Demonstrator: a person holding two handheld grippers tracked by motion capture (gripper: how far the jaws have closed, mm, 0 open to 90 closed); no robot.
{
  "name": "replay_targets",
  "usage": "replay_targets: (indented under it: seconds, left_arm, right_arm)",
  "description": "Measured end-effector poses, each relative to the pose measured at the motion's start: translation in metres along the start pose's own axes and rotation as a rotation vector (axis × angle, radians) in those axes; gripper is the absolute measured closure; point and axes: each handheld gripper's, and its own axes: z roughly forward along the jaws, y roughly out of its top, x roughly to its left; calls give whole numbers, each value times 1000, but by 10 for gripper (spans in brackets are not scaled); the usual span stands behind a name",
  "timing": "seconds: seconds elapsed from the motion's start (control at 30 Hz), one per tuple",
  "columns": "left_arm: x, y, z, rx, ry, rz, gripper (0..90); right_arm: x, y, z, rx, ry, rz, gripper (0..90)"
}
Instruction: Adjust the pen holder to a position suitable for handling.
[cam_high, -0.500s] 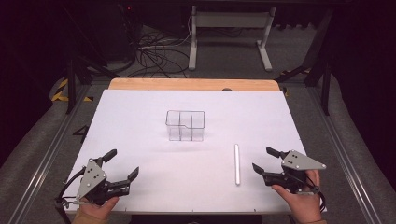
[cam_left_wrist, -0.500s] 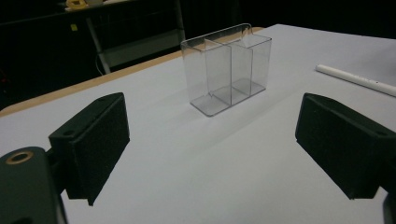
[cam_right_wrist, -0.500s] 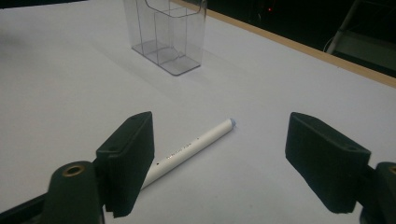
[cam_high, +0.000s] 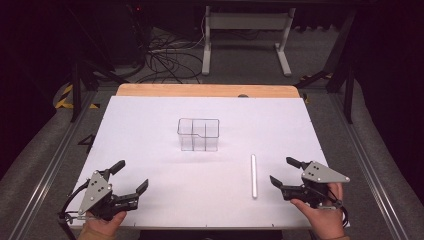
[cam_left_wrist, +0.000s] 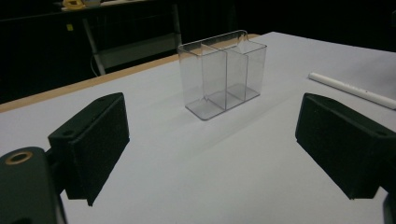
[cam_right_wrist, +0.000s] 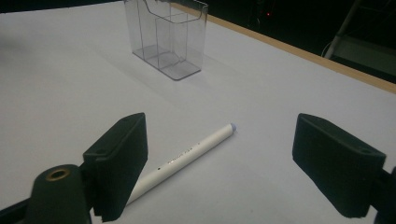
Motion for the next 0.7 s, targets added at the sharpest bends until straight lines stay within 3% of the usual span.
replay_targets:
  seconds: [0.3, 0.7]
  left_arm:
    - [-2, 0, 2, 9, 6, 16, 110]
    - [-3, 0, 2, 16, 7, 28, 114]
  right_arm:
    - [2, 3, 4, 10, 10, -4, 188]
    - [1, 28, 23, 10, 45, -25, 182]
